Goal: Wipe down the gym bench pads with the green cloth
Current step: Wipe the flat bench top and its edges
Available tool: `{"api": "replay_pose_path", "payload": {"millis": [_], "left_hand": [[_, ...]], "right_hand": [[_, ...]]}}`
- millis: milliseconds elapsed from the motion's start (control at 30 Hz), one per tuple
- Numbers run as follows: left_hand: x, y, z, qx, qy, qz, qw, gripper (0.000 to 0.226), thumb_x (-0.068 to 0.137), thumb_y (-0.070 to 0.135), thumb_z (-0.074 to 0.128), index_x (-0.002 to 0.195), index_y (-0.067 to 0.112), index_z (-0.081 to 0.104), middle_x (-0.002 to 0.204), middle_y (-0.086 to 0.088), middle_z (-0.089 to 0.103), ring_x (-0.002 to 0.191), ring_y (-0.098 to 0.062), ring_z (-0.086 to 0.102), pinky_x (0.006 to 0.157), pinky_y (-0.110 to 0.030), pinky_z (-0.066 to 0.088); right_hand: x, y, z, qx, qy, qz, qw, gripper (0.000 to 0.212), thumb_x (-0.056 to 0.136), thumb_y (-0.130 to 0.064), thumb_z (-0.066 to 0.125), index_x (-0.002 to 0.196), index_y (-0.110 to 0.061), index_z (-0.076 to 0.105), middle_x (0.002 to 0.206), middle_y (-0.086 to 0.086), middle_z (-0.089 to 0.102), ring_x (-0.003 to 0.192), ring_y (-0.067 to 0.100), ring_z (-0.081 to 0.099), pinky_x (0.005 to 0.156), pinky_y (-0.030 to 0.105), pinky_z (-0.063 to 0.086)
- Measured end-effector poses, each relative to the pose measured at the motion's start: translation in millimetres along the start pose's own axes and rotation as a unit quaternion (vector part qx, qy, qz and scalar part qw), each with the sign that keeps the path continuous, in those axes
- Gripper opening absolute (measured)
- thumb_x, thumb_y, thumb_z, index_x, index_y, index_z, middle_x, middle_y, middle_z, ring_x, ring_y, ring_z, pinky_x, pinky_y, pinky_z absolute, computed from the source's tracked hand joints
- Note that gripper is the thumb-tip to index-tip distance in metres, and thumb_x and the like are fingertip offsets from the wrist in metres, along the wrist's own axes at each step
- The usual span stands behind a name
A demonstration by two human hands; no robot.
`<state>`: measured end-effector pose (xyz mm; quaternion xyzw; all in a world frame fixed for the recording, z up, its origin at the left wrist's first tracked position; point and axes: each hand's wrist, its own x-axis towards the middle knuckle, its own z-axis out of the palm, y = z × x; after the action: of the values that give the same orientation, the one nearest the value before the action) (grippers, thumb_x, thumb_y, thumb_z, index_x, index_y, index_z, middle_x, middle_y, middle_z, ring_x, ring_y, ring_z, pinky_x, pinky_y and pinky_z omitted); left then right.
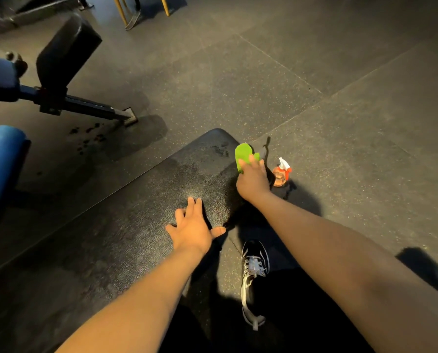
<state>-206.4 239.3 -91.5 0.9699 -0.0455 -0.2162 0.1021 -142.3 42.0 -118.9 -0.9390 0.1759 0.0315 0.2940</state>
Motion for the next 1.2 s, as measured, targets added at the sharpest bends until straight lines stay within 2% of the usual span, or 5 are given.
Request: {"api": "replay_pose_path", "payload": {"millis": [300, 600, 867, 1067, 1200], "left_hand": [[5.1, -23.8, -5.1, -0.03, 0.049, 0.028, 0.998, 0.079, 0.082, 0.067, 0.062, 0.149, 0.038, 0.032, 0.163, 0.011, 0.024, 0.138, -0.025, 0.027, 0.109, -0.054, 0.032], [4.2, -37.4, -2.1, -0.042, 0.014, -0.033, 0.998, 0.103, 0.081, 0.08, 0.053, 0.16, 0.037, 0.003, 0.168, 0.003, -0.012, 0.154, -0.033, -0.008, 0.123, -0.057, 0.004], [4.1, -32.3, -0.7, -0.041, -0.005, -0.055, 0.998, 0.102, 0.085, 0.075, 0.054, 0.16, 0.035, -0.001, 0.167, 0.003, -0.017, 0.154, -0.03, -0.014, 0.122, -0.059, 0.001], [-2.4, -33.9, -2.9, -0.037, -0.003, -0.043, 0.998, 0.101, 0.085, 0.078, 0.051, 0.16, 0.035, 0.0, 0.168, 0.004, -0.015, 0.154, -0.029, -0.014, 0.123, -0.057, 0.004], [-3.3, -44.2, -4.4, -0.012, -0.003, -0.02, 1.0, 0.097, 0.085, 0.08, 0.046, 0.16, 0.037, 0.002, 0.168, 0.006, -0.011, 0.154, -0.029, -0.01, 0.123, -0.056, 0.009]], "right_hand": [[-57.6, -28.8, 31.5, 0.022, -0.141, -0.218, 0.965, 0.045, 0.091, -0.019, 0.06, 0.136, -0.022, 0.059, 0.157, 0.004, 0.036, 0.148, 0.03, 0.022, 0.122, 0.037, 0.015], [-4.0, 12.2, -8.5, -0.007, -0.017, 0.019, 1.0, 0.06, 0.094, -0.011, 0.043, 0.151, -0.029, 0.036, 0.165, 0.006, 0.009, 0.15, 0.036, 0.007, 0.122, 0.04, 0.01], [-70.2, -33.4, 31.0, -0.006, -0.073, -0.154, 0.985, 0.042, 0.084, -0.019, 0.055, 0.123, -0.024, 0.069, 0.141, 0.008, 0.056, 0.136, 0.038, 0.041, 0.114, 0.041, 0.033], [-82.8, -21.2, 31.1, -0.082, -0.105, -0.233, 0.963, 0.051, 0.092, -0.018, 0.049, 0.142, -0.027, 0.051, 0.159, 0.004, 0.031, 0.147, 0.03, 0.024, 0.122, 0.045, 0.019], [-31.7, -0.3, 9.6, -0.082, -0.058, -0.103, 0.99, 0.054, 0.097, -0.019, 0.043, 0.15, -0.028, 0.035, 0.163, 0.007, 0.015, 0.148, 0.04, 0.011, 0.12, 0.051, 0.019]]}}
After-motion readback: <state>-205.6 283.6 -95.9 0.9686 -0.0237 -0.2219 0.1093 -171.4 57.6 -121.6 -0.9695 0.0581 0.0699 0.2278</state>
